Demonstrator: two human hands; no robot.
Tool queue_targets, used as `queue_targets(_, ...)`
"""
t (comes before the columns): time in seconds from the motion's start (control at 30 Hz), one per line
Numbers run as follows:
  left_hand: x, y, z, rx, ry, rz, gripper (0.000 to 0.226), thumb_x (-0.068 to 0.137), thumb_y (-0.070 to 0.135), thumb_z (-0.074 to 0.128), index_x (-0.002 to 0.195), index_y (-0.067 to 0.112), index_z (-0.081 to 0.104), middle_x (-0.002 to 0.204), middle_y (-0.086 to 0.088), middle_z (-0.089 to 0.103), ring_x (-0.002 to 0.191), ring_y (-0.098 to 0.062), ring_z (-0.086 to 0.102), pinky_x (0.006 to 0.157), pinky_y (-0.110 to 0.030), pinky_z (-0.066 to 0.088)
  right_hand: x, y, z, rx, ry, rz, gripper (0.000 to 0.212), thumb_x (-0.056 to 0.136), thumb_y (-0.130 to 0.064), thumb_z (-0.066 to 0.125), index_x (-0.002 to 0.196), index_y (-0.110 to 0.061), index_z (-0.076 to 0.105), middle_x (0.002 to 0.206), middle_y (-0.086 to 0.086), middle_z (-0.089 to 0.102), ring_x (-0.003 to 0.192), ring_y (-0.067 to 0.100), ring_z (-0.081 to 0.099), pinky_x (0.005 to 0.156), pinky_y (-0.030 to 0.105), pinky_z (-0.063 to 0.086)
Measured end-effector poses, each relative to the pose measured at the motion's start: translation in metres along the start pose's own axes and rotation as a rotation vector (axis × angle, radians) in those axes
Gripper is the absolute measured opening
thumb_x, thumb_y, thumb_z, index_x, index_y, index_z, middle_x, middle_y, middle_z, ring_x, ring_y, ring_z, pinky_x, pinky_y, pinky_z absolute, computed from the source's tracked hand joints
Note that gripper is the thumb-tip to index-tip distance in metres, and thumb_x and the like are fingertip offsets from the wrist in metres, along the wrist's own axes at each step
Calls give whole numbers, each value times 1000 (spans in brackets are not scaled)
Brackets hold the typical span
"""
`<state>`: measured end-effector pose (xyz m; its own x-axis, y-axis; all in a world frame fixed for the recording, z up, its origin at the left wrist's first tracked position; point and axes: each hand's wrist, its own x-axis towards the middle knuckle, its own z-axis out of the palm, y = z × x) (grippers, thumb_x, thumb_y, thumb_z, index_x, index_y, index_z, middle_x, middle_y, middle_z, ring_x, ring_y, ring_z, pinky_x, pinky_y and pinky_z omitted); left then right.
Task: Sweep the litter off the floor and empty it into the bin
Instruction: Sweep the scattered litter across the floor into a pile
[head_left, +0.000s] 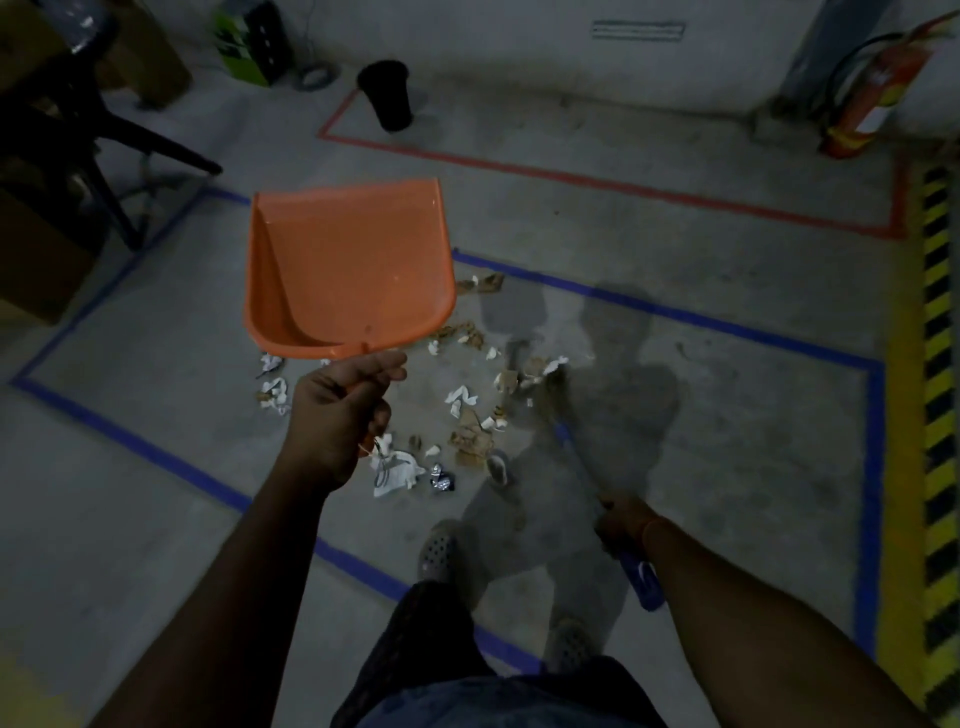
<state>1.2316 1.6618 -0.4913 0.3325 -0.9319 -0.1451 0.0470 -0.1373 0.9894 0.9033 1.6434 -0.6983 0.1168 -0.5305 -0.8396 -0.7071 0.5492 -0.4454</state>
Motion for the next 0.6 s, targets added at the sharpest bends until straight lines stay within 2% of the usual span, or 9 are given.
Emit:
queue_targets(0.1, 13, 6, -38, 26, 23, -10, 29, 98, -9, 46, 103, 4, 71, 91, -6, 72, 41, -10, 46, 36, -14, 32, 20, -44, 33, -32, -2, -40, 52, 81, 5, 58, 133, -1, 56, 108, 25, 66, 80, 32, 61, 66, 34, 52)
queue_targets(0.23, 52, 8, -105, 71, 10, -7, 28, 98, -9, 46, 106, 2, 71, 92, -7, 73, 43, -12, 47, 37, -15, 33, 65, -100, 85, -64, -53, -31, 63, 66, -5, 61, 129, -5, 59, 105, 21, 69, 80, 32, 66, 66, 36, 55)
queue_targets(0.33, 88, 12, -155, 112, -9, 0, 30, 98, -7, 47, 103, 7, 73, 93, -7, 73, 43, -11, 49, 37, -15, 33, 99, -145, 129, -42, -74, -39, 49, 71, -2, 59, 119, 3, 62, 105, 26, 68, 83, 36, 67, 71, 44, 60)
queue_targets(0.4, 111, 14, -186, 109, -32, -14, 30, 98, -7, 47, 102, 7, 73, 93, -7, 73, 43, -11, 49, 38, -15, 33, 96, -186, 153, -32, -49, -45, 44, 77, 6, 57, 121, 6, 59, 94, 25, 66, 76, 37, 65, 64, 45, 58)
queue_targets(0.47, 134, 16, -209, 92, -64, -29, 30, 98, -8, 47, 103, 6, 73, 94, -7, 72, 43, -11, 48, 38, -14, 33, 92, -213, 171, -2, -18, -30, 44, 83, 7, 55, 127, 7, 53, 79, 17, 57, 62, 30, 58, 51, 35, 51)
queue_targets(0.53, 152, 18, -226, 76, -87, -39, 28, 98, -8, 47, 103, 5, 72, 95, -10, 71, 43, -12, 47, 38, -14, 32, 88, -233, 180, 47, 15, -17, 47, 86, 2, 56, 133, -1, 52, 79, 10, 56, 59, 22, 56, 48, 28, 48)
queue_targets(0.6, 163, 19, -238, 60, -108, -37, 28, 98, -8, 47, 103, 4, 72, 97, -12, 70, 43, -12, 47, 38, -15, 32, 82, -244, 187, 125, 15, 6, 41, 92, 2, 50, 133, 1, 53, 71, 13, 54, 48, 22, 53, 39, 24, 44)
